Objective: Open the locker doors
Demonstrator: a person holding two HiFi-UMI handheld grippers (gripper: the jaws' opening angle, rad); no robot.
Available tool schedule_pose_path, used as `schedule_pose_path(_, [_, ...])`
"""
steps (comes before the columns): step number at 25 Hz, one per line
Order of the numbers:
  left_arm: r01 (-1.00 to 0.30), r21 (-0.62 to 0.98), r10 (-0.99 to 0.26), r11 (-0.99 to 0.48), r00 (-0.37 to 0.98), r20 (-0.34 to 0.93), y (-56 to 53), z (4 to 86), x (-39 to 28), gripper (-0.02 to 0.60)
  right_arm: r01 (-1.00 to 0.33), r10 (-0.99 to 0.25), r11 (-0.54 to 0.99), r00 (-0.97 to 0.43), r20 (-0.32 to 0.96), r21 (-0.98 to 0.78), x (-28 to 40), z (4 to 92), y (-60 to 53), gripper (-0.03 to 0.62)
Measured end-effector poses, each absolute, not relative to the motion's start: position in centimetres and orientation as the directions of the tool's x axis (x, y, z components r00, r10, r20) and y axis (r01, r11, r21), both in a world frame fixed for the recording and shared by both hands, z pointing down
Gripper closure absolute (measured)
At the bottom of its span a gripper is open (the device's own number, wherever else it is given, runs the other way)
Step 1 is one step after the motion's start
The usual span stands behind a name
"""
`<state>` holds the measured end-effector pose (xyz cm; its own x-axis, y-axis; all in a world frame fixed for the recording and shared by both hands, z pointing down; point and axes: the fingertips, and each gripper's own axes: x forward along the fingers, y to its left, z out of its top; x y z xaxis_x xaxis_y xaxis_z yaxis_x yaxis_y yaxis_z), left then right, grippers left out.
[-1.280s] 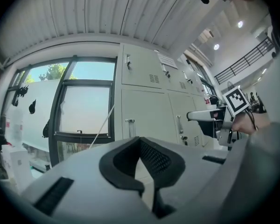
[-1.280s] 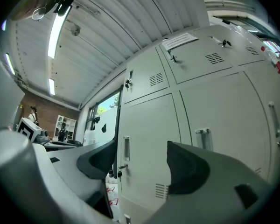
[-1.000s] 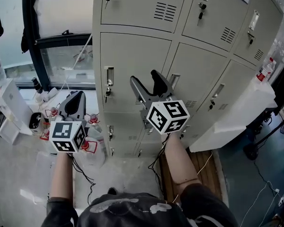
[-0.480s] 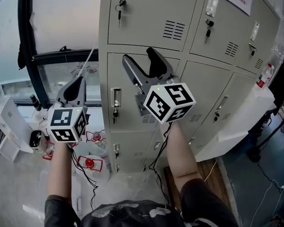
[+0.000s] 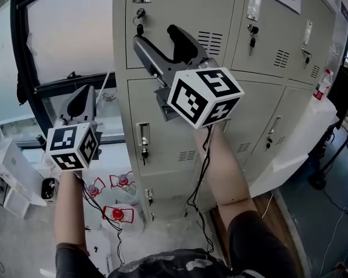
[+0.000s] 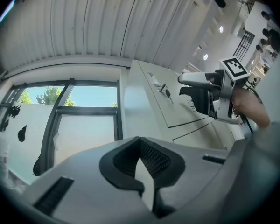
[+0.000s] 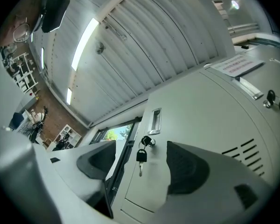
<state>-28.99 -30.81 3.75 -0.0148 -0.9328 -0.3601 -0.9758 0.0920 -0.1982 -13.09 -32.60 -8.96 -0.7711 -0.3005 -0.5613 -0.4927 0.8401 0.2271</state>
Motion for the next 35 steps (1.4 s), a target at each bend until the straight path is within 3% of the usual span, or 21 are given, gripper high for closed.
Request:
schedule_pose_path(6, [-0.981,-0.175,-0.905,0.081,0.001,-0.426,-30.0,0.1,-28.1,0.573,-0.434,-0.224,0.858,-0.797,-0.561,0.274,-13.7,-11.3,-32.2,0.266])
schedule_pose_path(18, [-0.977,-0.166,-0.915,0.135,-0.059,-0.398,-31.7,-2.1,-28.1,0.574,-0.337,-0.135,0.884,-0.848,-0.513,0.324,-16.4,-14.0,-33.2,0.266])
schedule_pose_path(35, [-0.980,-0.199,-0.899,0.011,0.077,-0.431,-32.8,-5.2,-31.4,0.574,-0.451,-0.284,0.810,-0.861,-0.422,0.374,-19.7,-17.3,-33.4,0.266])
